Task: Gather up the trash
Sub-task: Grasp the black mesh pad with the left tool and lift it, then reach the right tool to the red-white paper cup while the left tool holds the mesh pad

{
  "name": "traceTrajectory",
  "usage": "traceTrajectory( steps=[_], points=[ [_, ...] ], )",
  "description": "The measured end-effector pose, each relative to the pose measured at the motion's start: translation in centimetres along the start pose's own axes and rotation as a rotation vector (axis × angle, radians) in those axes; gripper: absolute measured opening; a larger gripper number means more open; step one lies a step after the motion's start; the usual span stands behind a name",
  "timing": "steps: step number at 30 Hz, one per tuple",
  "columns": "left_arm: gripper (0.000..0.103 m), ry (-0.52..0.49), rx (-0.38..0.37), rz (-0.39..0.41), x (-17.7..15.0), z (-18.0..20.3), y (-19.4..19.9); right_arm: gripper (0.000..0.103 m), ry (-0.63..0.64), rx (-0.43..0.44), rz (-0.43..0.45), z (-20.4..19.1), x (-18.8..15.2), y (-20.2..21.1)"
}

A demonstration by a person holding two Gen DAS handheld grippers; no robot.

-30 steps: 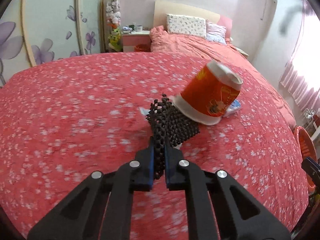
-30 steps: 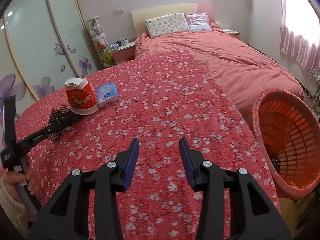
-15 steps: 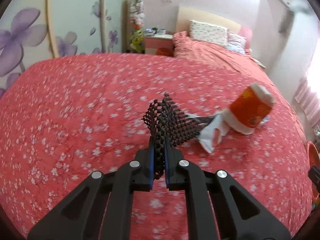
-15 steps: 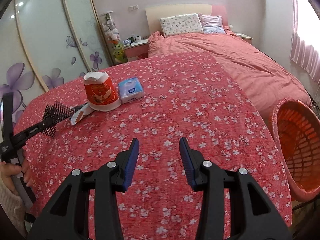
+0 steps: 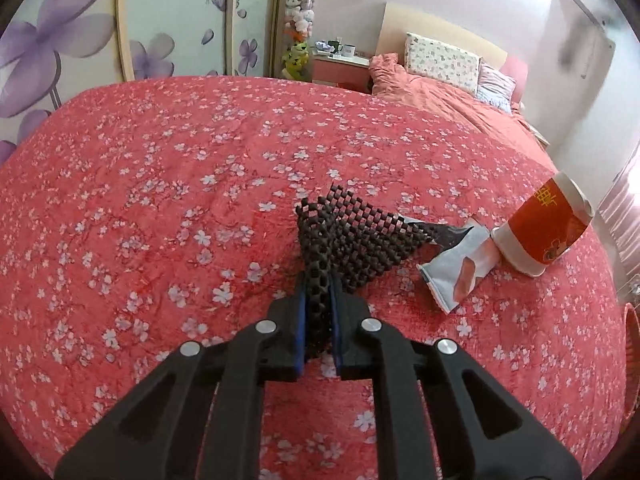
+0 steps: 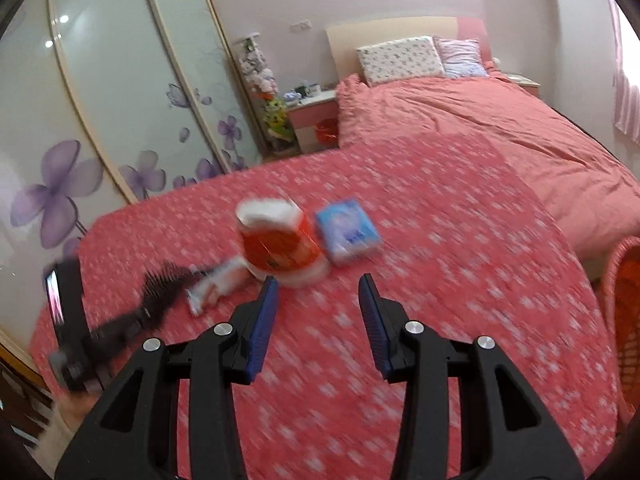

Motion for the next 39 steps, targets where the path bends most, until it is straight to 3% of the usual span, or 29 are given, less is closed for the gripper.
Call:
traceTrajectory(
  steps=[6, 11, 19, 25, 30, 33, 37, 39],
  points=[
    [0.013, -0.001, 0.006, -0.002, 0.0, -0.2, -0.1, 0.043, 0.007, -0.021, -0.012, -2.5, 3.6, -3.9],
    [0.013, 0.019, -0.016, -0.007, 0.0, -0.3, -0.2, 0.043, 0.007, -0.092, -0.089, -1.9, 3.2, -7.3],
    [0.013, 0.040, -0.042, -0.010, -0.2, -0.8, -0.1, 0.043, 0.096, -0.039, -0.099, -2.2, -1.3, -2.8],
    [0.014, 0.033, -0.033, -0.009, -0.2, -0.9, 0.0, 0.043, 0.075, -0.037, -0.137, -1.3, -5.4, -0.7],
    [0.014, 0.032, -0.031, -0.009, -0.3, -0.8, 0.1, 0.043, 0.065, -0.031, -0.148, -1.6, -6.5, -0.5],
    [0.014, 0.034, -0.032, -0.009, -0.3, -0.8, 0.0, 0.050, 0.055, -0.017, -0.151, -2.0, -6.5, -1.3],
    [0.015, 0.031, -0.028, -0.009, -0.3, -0.8, 0.0, 0.068, 0.075, -0.038, -0.152, -2.4, -6.6, -2.6],
    [0.015, 0.033, -0.031, -0.009, -0.3, -0.7, 0.0, 0.070, 0.087, -0.052, -0.157, -2.4, -6.7, -3.3]
  ],
)
Point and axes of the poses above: each gripper's, at about its wrist camera, not at the fingertips, and y roughly against the way its jaws point, z to its right, x to its top, the point moved 10 cm from there along -y, roughly the way its jaws point, and after that the axes turned 6 degrees about y, right-handed, at the moved point
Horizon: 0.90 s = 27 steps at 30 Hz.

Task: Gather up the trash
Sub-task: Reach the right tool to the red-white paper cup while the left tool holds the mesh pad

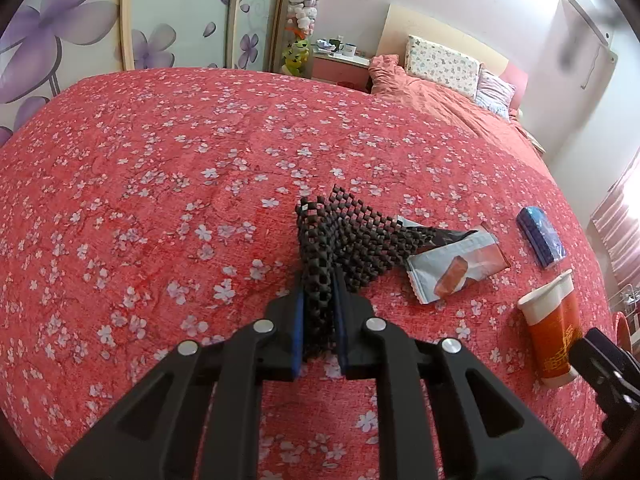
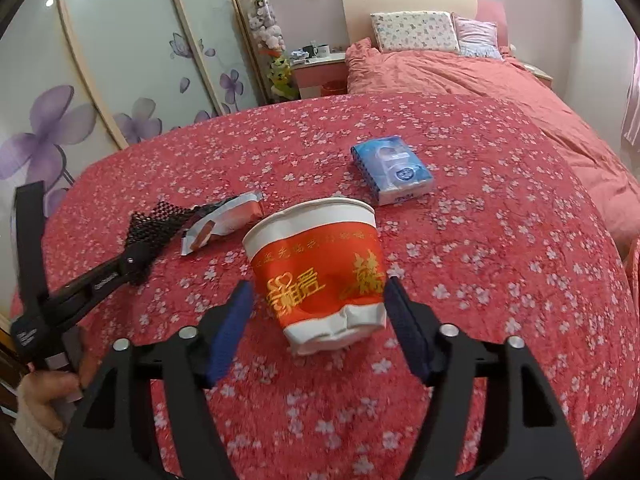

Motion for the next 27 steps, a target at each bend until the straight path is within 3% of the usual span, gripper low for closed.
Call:
traceTrajectory(
  steps=[2, 9, 15, 27],
  points=[
    [0.015, 0.006, -0.006, -0.001, 0.0, 0.0, 0.0, 0.079, 0.011, -0.015, -0.009, -0.1, 0.0, -0.7],
    [0.015, 0.016, -0.015, -0.001, -0.2, -0.1, 0.2, 0.079, 0.057, -0.063, -0.007, -0.2, -0.3, -1.5],
    [0.015, 0.015, -0.013, -0.001, -0.2, -0.1, 0.2, 0.080, 0.012, -0.001, 0.000, 0.3, -0.3, -1.3],
    [0.015, 0.014, -0.012, -0.001, -0.2, -0.2, 0.1, 0.088, 0.067, -0.035, -0.010, -0.2, -0.3, -2.4]
  ],
)
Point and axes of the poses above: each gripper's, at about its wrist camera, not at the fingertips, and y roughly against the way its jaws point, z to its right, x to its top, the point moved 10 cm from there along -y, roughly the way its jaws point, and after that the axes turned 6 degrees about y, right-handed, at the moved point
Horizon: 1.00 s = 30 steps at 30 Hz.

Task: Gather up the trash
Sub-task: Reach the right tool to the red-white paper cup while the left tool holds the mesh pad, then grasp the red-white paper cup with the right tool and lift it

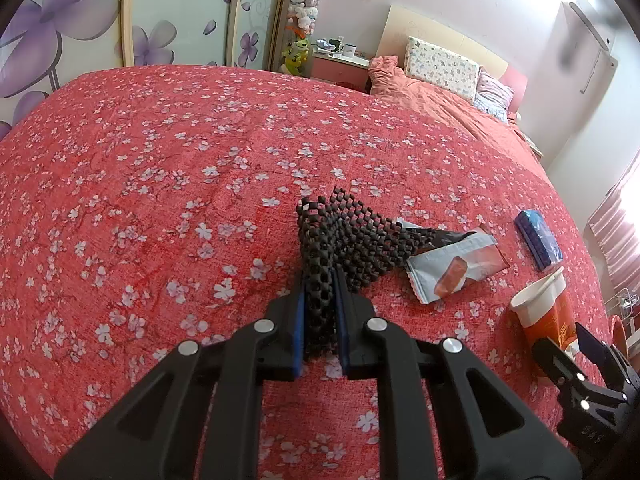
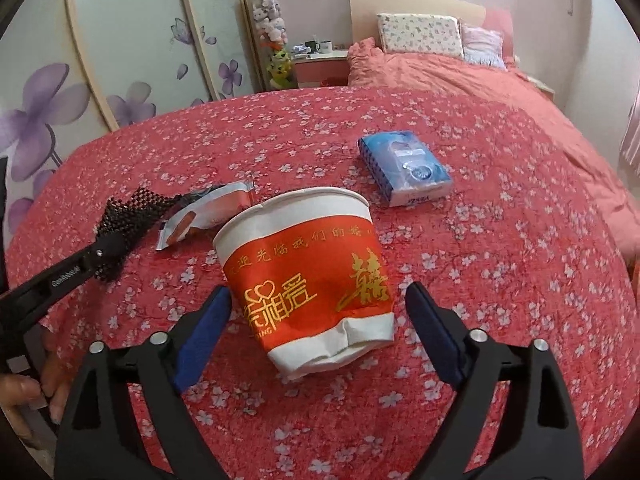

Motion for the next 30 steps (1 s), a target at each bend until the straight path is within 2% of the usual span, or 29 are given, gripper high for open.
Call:
traceTrajectory(
  steps=[3, 5, 7, 18, 23, 30],
  points=[
    [0.015, -0.001, 0.001, 0.000, 0.0, 0.0, 0.0, 0.088, 0.010, -0.008, -0.010, 0.0, -0.1, -0.3],
    [0.015, 0.000, 0.000, 0.000, 0.0, 0.0, 0.0, 0.076, 0.020, -0.020, -0.025, 0.2, -0.4, -0.7],
    [0.015, 0.000, 0.000, 0.000, 0.0, 0.0, 0.0, 0.072, 0.013, -0.026, -0.036, 0.4, -0.7, -0.8],
    [0.018, -0.054, 0.039, 0.005, 0.5, 0.4, -0.4, 0.072, -0.014, -0.017, -0.036, 1.5, -1.1, -0.2],
    [0.010, -0.035, -0.023, 0.005, 0.9, 0.3, -0.3, 0.071, -0.033, -0.009, -0.029, 2.2, -1.3, 0.3],
    [0.009, -0.051, -0.078, 0.051, 1.3, 0.2, 2.1, 0.071, -0.047, -0.008, 0.015, 3.2, -1.2, 2.5]
  ],
)
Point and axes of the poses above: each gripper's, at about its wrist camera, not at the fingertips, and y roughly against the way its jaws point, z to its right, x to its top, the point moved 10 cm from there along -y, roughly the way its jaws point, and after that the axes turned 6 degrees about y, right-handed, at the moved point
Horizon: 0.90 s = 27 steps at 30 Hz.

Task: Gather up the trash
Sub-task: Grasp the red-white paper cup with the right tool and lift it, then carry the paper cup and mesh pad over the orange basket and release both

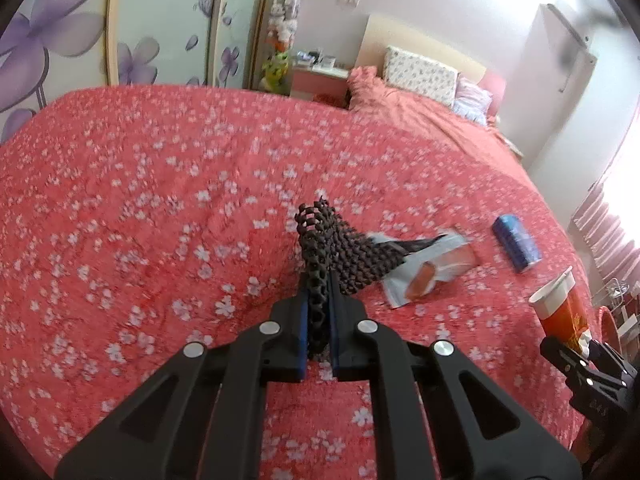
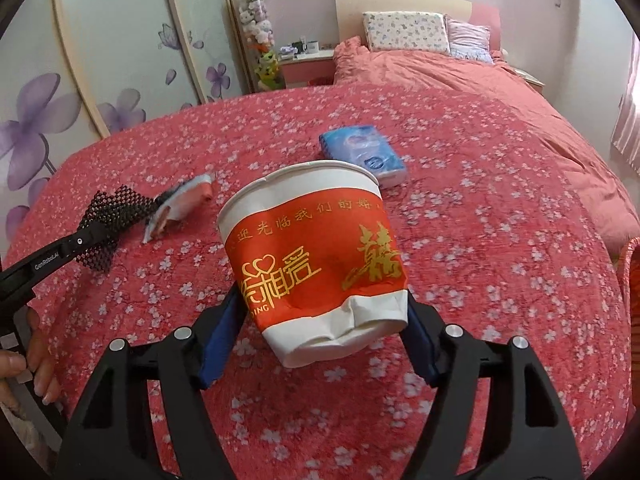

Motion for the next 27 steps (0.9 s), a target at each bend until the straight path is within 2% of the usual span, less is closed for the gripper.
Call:
traceTrajectory(
  steps=[9, 15, 17, 19, 20, 21, 22, 23, 25, 27],
  points=[
    [0.009, -0.056, -0.039, 0.078, 1.0, 1.7, 4.4, 0.071, -0.022, -0.015, 0.049, 1.8, 0.0, 2.6],
    [0.009, -0.085, -0.090, 0.133, 2.6, 4.6, 7.2, 0.071, -0.038, -0.024, 0.078, 3.1, -0.1, 3.8],
    [0.009, -0.073, -0.144, 0.145, 3.2, 5.7, 8.3, 0.071, -0.049, -0.024, 0.084, 3.6, 0.0, 4.1],
    [0.009, -0.050, -0.230, 0.164, 3.8, 7.1, 9.7, 0.071, -0.058, -0.028, 0.090, 4.3, 0.0, 4.4],
    [0.008, -0.080, -0.213, 0.178, 3.9, 7.9, 10.1, 0.071, -0.061, -0.031, 0.091, 4.6, -0.1, 4.5],
    [0.008, -0.096, -0.255, 0.168, 3.7, 9.1, 10.5, 0.071, -0.062, -0.035, 0.091, 4.8, -0.1, 4.5],
    [0.008, -0.127, -0.247, 0.168, 3.5, 10.0, 10.6, 0.071, -0.068, -0.040, 0.091, 5.2, -0.2, 4.5],
    [0.008, -0.186, -0.209, 0.185, 3.1, 11.1, 10.6, 0.071, -0.074, -0.045, 0.090, 5.5, -0.3, 4.5],
    [0.008, -0.218, -0.244, 0.158, 2.0, 12.9, 10.3, 0.071, -0.085, -0.050, 0.090, 6.3, -0.4, 4.6],
    [0.008, -0.235, -0.223, 0.129, 0.8, 13.7, 9.0, 0.071, -0.097, -0.063, 0.089, 6.9, -0.7, 4.8]
  ],
)
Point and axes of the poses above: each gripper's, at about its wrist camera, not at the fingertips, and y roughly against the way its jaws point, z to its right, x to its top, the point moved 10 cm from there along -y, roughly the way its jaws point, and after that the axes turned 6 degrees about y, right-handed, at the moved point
